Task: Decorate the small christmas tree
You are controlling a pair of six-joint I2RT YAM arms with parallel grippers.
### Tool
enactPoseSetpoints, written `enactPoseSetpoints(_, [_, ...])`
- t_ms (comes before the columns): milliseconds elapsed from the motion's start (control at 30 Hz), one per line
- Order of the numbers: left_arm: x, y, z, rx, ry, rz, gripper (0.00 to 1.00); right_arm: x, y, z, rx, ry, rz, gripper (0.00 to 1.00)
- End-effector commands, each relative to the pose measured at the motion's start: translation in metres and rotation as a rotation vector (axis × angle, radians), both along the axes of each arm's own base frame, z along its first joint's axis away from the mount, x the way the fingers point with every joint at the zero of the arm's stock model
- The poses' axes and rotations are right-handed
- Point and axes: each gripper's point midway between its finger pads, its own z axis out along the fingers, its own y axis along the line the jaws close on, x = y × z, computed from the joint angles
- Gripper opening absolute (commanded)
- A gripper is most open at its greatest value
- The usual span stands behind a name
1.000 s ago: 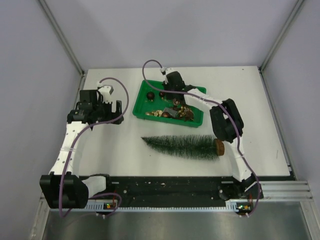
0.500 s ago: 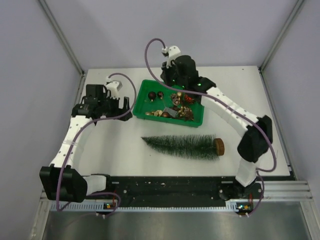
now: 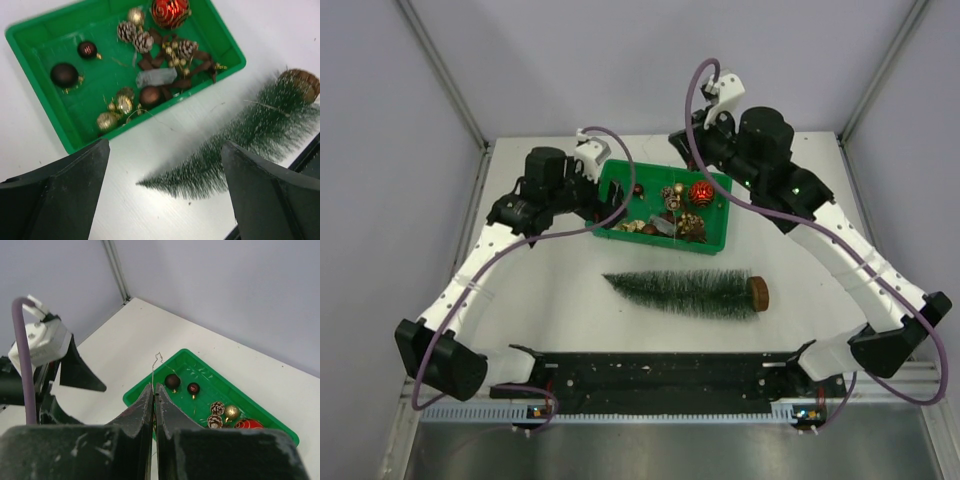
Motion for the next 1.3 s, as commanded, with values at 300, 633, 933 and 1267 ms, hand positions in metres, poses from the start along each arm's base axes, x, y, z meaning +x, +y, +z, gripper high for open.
enactPoseSetpoints(300, [-0.001, -0.051, 0.065, -0.186, -0.091, -0.191, 0.99, -0.054, -0.015, 0.051, 0.141, 0.007, 0.108, 0.0])
enactPoseSetpoints(633, [-0.078, -0.044, 0.097, -0.18, -0.103, -0.448, 0.99, -0.041, -0.003, 0.035, 0.231, 0.153, 0.061, 0.0])
enactPoseSetpoints(933, [-0.131, -0.06, 0.098, -0.342, 0.039, -0.673, 0.99, -0.041, 0.03, 0.012, 0.272, 0.229, 0.03, 0.0])
enactPoseSetpoints(1267, [-0.064, -0.072, 0.088, -0.396, 0.067, -0.361, 0.99, -0.05, 0.052, 0.016, 0.382, 0.275, 0.058, 0.0])
